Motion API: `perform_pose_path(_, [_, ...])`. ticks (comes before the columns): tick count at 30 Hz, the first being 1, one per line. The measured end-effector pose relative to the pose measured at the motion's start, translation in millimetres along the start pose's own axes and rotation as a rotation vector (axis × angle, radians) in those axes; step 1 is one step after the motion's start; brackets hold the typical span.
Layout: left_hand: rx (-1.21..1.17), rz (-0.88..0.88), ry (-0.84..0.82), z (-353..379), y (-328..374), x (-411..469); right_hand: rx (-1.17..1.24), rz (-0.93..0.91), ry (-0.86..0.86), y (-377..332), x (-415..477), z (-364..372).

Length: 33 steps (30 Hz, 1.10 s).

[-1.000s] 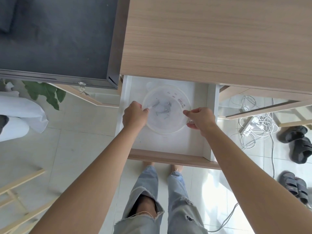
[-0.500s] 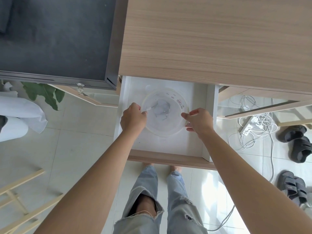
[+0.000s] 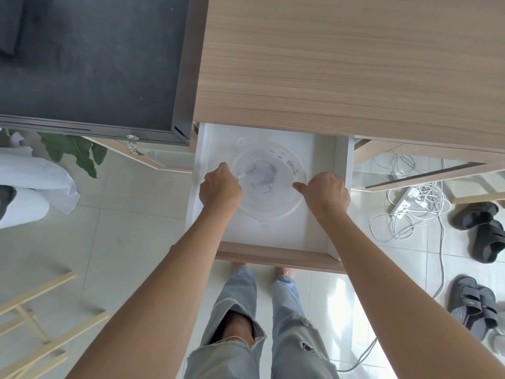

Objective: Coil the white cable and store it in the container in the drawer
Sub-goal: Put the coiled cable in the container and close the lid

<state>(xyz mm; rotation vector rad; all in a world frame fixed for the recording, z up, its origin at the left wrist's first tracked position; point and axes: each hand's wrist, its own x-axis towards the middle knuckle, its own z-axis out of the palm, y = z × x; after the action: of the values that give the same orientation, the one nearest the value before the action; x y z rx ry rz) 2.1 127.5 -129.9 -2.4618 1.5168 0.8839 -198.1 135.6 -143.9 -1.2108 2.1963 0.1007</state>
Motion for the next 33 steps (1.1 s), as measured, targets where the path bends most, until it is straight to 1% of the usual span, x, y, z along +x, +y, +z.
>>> perform_pose_path(4, [-0.190,-0.035,-0.010,3,-5,0,-0.029,-0.005,0.018,0,-4,0])
perform_pose_path(8, [-0.322,-0.082,-0.072,3,-9,3,0.065,-0.003,-0.014,0,-3,1])
perform_pose_path(12, [-0.354,-0.114,-0.119,4,-11,8,0.197,0.042,-0.044,0,2,5])
perform_pose_path(15, [-0.354,-0.099,-0.130,5,-12,11,0.306,0.075,-0.111,3,5,5])
perform_pose_path(17, [-0.338,-0.074,-0.115,5,-11,9,0.346,0.076,-0.126,4,6,3])
perform_pose_path(20, [-0.262,0.002,-0.058,8,-8,1,0.196,-0.049,-0.128,-1,5,-3])
perform_pose_path(22, [-0.128,0.055,-0.048,13,-4,-7,0.113,-0.151,-0.125,-5,6,-8])
perform_pose_path(23, [-0.040,0.114,-0.030,17,-5,-11,0.106,-0.185,-0.127,-8,8,-10])
perform_pose_path(24, [0.049,0.213,0.005,22,-6,-16,0.107,-0.211,-0.123,-12,10,-12])
perform_pose_path(26, [0.206,0.497,0.060,31,-13,-24,0.094,-0.256,-0.125,-18,15,-17])
perform_pose_path(27, [0.276,0.628,0.057,35,-17,-28,0.080,-0.272,-0.138,-20,19,-19])
perform_pose_path(28, [0.332,0.719,0.037,39,-22,-30,0.068,-0.284,-0.156,-22,22,-20])
perform_pose_path(30, [0.401,0.784,-0.002,45,-30,-33,0.043,-0.305,-0.186,-24,30,-20])
perform_pose_path(33, [0.453,0.794,0.012,48,-33,-31,0.013,-0.332,-0.223,-24,40,-15])
